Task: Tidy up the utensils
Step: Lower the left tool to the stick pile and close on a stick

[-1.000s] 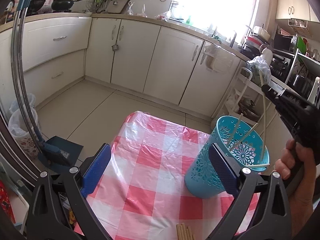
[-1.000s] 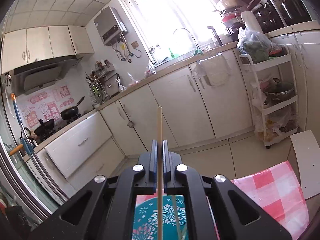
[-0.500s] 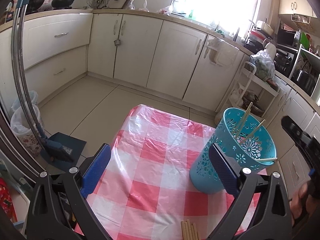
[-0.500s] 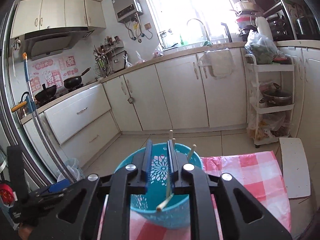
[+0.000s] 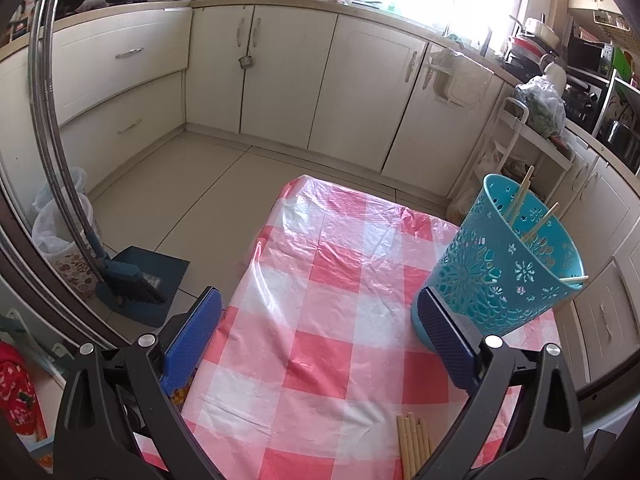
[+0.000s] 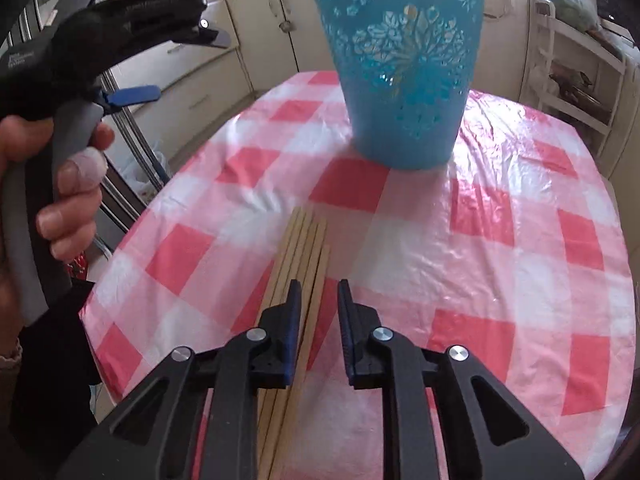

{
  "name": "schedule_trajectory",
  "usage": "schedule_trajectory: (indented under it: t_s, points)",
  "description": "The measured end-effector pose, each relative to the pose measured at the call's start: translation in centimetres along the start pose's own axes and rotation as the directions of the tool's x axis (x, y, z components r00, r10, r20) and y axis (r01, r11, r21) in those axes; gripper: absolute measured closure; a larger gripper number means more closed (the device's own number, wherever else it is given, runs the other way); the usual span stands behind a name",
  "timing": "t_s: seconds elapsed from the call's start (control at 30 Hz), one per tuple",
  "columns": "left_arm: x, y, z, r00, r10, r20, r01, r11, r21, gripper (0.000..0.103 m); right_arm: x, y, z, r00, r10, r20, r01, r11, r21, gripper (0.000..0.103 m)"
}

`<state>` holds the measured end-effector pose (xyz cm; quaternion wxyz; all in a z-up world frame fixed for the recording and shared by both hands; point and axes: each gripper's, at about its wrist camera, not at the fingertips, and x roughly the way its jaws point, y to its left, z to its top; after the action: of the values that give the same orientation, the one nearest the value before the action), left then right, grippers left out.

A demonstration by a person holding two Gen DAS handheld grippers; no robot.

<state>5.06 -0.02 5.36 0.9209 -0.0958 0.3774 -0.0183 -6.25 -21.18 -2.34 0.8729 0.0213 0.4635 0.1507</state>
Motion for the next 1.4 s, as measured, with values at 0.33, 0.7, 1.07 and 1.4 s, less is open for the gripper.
schedule_trajectory:
  t_s: [0.33, 0.7, 1.07, 1.4]
  points:
    - [0.7, 0.8, -0.3, 0.998, -0.018, -0.052, 0.018, 1.000, -0.004, 0.009, -0.2, 0.1, -1.1, 0.999, -0.053, 0.002, 0.053, 0.999, 0.002, 0.087]
    - [1.0, -4.9, -7.2, 0.969, -0.067, -0.237, 0.138, 0.944, 0.299, 0.009, -0.9, -5.0, -0.9, 0.990, -0.133, 0.056, 0.129, 0.989, 0.073, 0.088]
    - [2.1, -6.7, -11.1, 0.953, 0.080, -0.292, 0.039, 0.924, 0.380, 0.016, -1.5, -8.2, -1.6, 0.995, -0.025, 0.093, 0.006, 0.979, 0.202, 0.087]
    - [2.2, -6.4, -11.8, 0.940, 0.132, -0.316, -0.018, 0.941, 0.339, 0.017, -1.6, -8.2, -1.7, 0.996, -0.008, 0.089, -0.011, 0.978, 0.210, 0.082]
